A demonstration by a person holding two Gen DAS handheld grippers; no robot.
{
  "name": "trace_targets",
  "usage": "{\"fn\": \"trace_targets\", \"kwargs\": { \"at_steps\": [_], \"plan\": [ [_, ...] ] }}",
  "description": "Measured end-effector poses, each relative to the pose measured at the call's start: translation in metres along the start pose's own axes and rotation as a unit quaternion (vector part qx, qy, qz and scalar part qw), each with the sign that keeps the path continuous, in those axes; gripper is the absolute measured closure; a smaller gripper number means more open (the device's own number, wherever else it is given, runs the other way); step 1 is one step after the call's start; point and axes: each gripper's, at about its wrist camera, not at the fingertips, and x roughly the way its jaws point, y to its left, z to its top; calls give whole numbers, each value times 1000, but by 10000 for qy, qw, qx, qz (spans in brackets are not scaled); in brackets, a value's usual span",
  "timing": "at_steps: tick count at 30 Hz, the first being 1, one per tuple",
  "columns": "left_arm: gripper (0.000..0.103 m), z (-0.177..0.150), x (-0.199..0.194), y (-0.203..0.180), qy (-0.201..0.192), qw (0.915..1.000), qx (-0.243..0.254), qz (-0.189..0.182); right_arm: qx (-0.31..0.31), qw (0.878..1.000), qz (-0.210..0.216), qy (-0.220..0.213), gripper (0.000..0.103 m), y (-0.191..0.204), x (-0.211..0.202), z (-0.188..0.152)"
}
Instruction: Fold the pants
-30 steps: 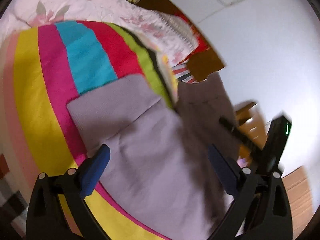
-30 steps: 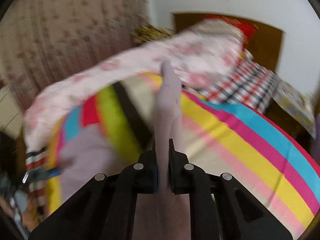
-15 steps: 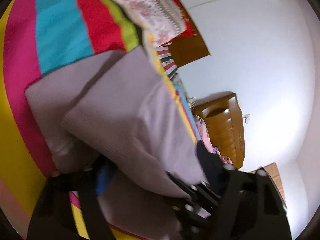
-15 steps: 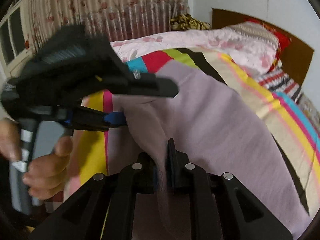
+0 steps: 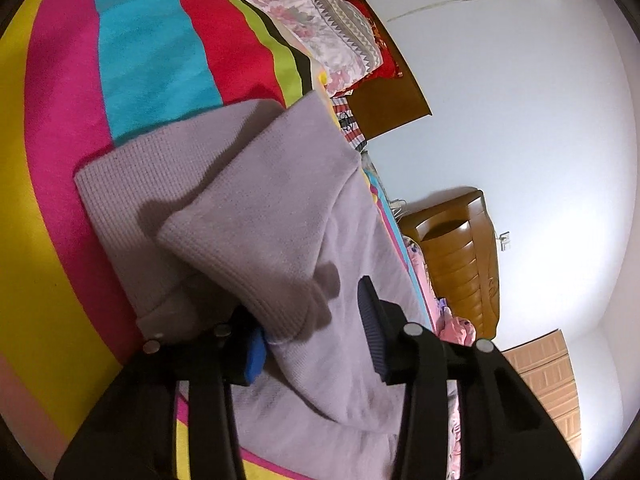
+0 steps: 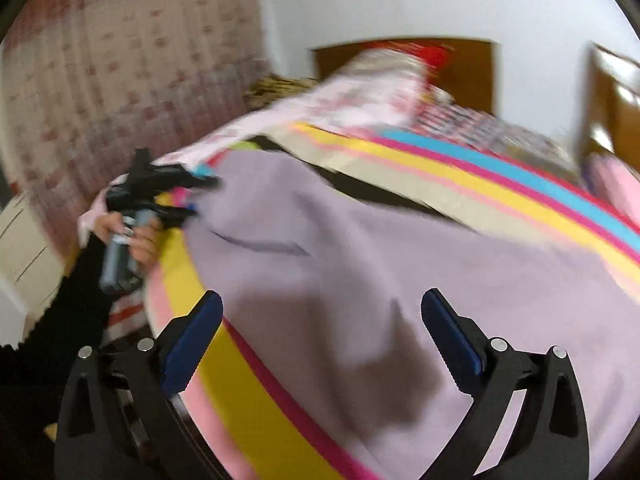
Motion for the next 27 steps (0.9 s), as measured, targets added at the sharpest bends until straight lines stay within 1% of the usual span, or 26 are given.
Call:
{"fn": "trace_targets", "kwargs": {
  "at_steps": [1, 3, 4, 5, 6, 7, 8, 9, 11, 13, 14, 15, 16, 18, 19, 21, 22, 25, 26, 27],
  "plan": [
    [62, 0, 0, -1, -1, 10000, 37, 44, 180, 9996, -186, 115, 6, -14, -10, -13],
    [64, 0, 1, -6, -15, 9998, 132, 150, 318, 9982, -450, 244, 7, -27, -22, -32],
    [70, -1, 1, -9, -38, 9994, 210, 276, 339, 9973, -583, 276, 9, -32, -24, -40],
    [78, -1, 2, -12, -47, 9988, 280, 403, 347, 9966, -684, 296, 19, -33, -26, -46],
    [81, -2, 2, -16, -41, 9978, 379, 537, 358, 9959, -759, 343, 24, -34, -25, -51],
    [88, -2, 1, -20, -41, 9975, 419, 561, 335, 9957, -793, 354, 25, -32, -23, -56],
    [91, -1, -1, -24, -43, 9975, 432, 559, 265, 9956, -831, 350, 26, -29, -21, -58],
    [91, 1, -4, -31, -41, 9975, 453, 532, 200, 9956, -849, 346, 28, -27, -20, -59],
    [92, 10, -14, -58, -114, 9972, 651, 345, -54, 9958, -847, 338, 31, -17, -15, -59],
    [92, 24, -27, -96, -193, 9953, 944, 72, -334, 9959, -802, 267, 32, -9, -12, -59],
    [92, 32, -34, -117, -225, 9935, 1118, -12, -453, 9953, -815, 254, 34, -6, -10, -58],
    [92, 37, -38, -131, -242, 9922, 1223, -45, -562, 9943, -869, 256, 36, -3, -6, -57],
    [92, 46, -44, -149, -241, 9907, 1330, -136, -612, 9932, -949, 276, 37, -3, -1, -56],
    [92, 58, -50, -168, -194, 9899, 1369, -317, -584, 9927, -1020, 284, 38, -5, 2, -58],
    [92, 64, -55, -176, -191, 9888, 1445, -316, -589, 9927, -1016, 267, 38, -6, 0, -59],
    [92, 68, -56, -180, -206, 9868, 1604, -57, -671, 9926, -974, 270, 38, -4, -1, -61],
    [92, 70, -52, -174, -165, 9879, 1541, 104, -750, 9922, -949, 305, 38, -1, -1, -63],
    [92, 73, -43, -135, -72, 9927, 1132, 411, -1001, 9902, -901, 378, 38, 4, -1, -73],
    [92, 72, -41, -117, -26, 9939, 960, 543, -1077, 9888, -953, 401, 38, 7, 0, -76],
    [92, 71, -39, -105, 6, 9946, 849, 590, -1144, 9873, -1014, 423, 43, 8, 1, -78]
  ]
}}
